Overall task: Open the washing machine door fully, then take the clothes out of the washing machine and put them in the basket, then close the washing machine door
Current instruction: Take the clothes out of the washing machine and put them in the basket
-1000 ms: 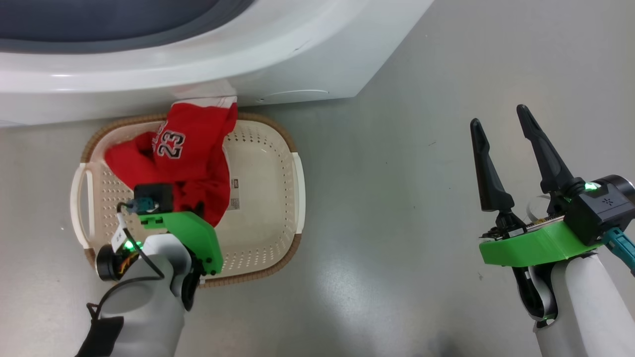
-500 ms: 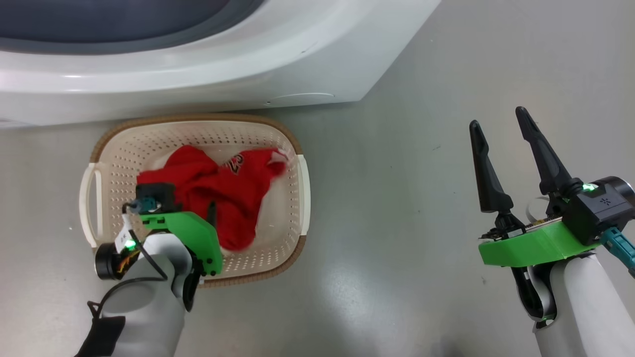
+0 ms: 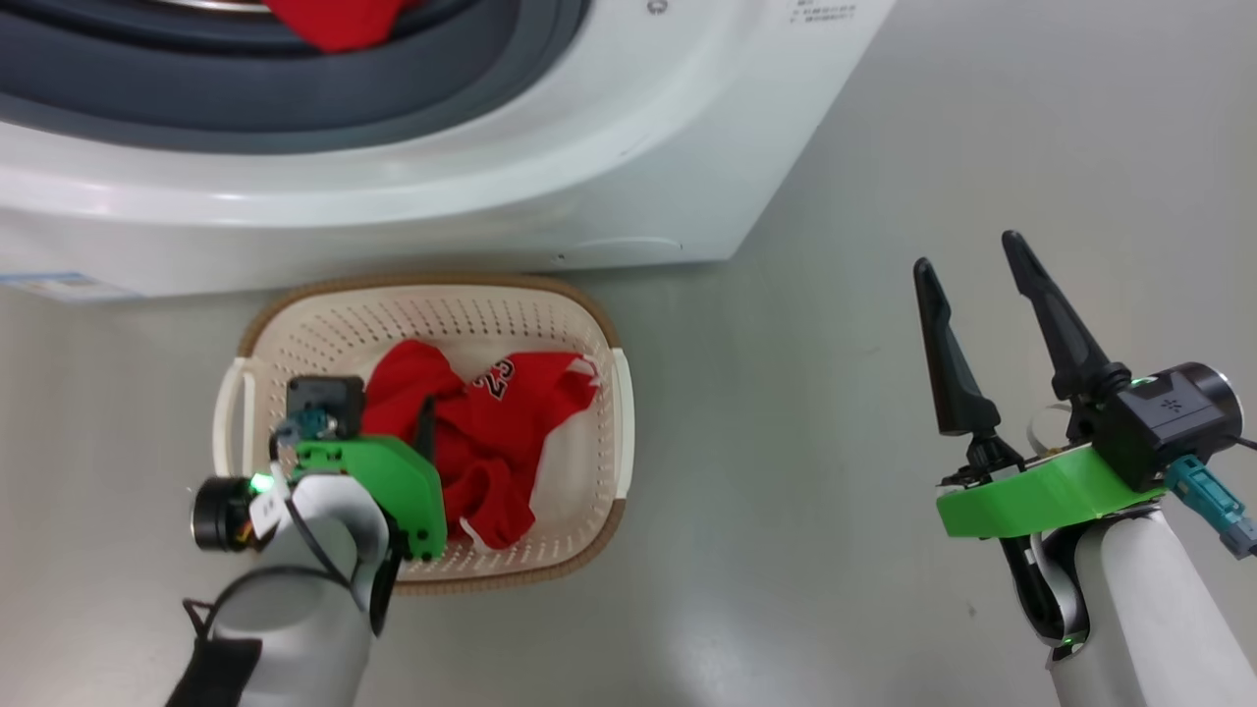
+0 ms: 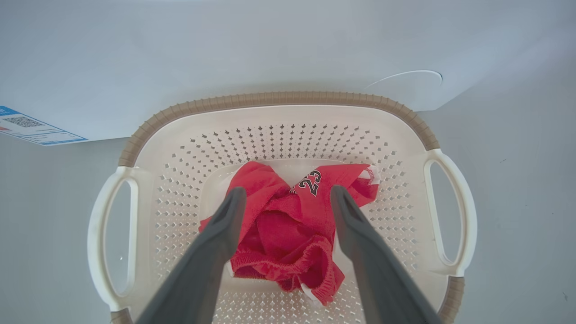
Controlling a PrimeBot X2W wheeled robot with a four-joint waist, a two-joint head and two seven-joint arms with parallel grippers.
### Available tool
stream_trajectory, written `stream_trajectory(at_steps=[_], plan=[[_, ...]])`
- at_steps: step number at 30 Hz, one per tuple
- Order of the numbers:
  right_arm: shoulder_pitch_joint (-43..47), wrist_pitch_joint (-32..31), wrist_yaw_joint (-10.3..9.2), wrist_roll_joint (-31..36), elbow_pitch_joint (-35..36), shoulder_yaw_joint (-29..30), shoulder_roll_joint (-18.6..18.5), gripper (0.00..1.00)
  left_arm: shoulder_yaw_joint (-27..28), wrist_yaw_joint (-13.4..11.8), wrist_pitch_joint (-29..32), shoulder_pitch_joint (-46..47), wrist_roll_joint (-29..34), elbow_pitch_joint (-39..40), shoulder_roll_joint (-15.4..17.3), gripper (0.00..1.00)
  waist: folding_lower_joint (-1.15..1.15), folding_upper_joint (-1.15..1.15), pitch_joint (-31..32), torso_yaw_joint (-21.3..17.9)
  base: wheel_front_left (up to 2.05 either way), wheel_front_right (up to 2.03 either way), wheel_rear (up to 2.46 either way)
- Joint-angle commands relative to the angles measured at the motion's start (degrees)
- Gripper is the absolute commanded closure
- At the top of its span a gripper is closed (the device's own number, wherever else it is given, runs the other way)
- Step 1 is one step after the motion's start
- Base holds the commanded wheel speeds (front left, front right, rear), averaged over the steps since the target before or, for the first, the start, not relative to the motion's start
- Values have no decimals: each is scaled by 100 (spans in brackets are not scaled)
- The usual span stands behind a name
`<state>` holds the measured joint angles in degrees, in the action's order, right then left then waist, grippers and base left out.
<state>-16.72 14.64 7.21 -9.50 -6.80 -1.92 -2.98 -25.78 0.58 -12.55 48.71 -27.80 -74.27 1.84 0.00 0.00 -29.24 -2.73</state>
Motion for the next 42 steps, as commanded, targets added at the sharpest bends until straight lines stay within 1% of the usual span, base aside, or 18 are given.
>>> stream_trajectory(at_steps=[1, 6, 10, 11, 14, 23, 30, 36, 39, 42], plan=[[108, 36, 28, 32, 96, -131, 11, 0, 98, 34, -119, -245, -13, 73, 158, 0, 0, 0, 281, 97, 0, 0, 0], [228, 36, 28, 48, 26, -143, 11, 0, 167, 47, -230, -469, -78, 337, 145, 0, 0, 0, 647, 151, 0, 0, 0], [337, 36, 28, 58, -15, -151, 11, 0, 312, -32, -241, -758, -56, 941, 197, 0, 0, 0, 924, 185, 0, 0, 0], [337, 36, 28, 58, -15, -151, 11, 0, 312, -32, -241, -758, -56, 941, 197, 0, 0, 0, 924, 185, 0, 0, 0], [418, 36, 28, 65, -40, -148, 11, 0, 421, -179, -243, -1029, 55, 1471, 260, 0, 0, 0, 1108, 213, 0, 0, 0], [583, 36, 28, 59, -41, -137, 11, 0, 836, -469, -244, -1786, 388, 3149, 394, 0, 0, 0, 1582, 236, 0, 0, 0], [702, 36, 28, 40, -69, -100, 11, 0, 1106, -784, -244, -2568, 904, 4628, 629, 0, 0, 0, 1921, 215, 0, 0, 0], [844, 36, 28, 3, 12, -6, 11, 0, 1399, -858, -244, -3257, 1177, 5842, 695, 0, 0, 0, 2139, 253, 0, 0, 0], [928, 36, 28, 9, 69, 37, 11, 0, 1535, -814, -244, -3607, 1301, 6321, 703, 0, 0, 0, 2209, 255, 0, 0, 0], [1019, 36, 28, 13, 131, 89, 11, 0, 1663, -737, -244, -3900, 1364, 6634, 676, 0, 0, 0, 2250, 255, 0, 0, 0]])
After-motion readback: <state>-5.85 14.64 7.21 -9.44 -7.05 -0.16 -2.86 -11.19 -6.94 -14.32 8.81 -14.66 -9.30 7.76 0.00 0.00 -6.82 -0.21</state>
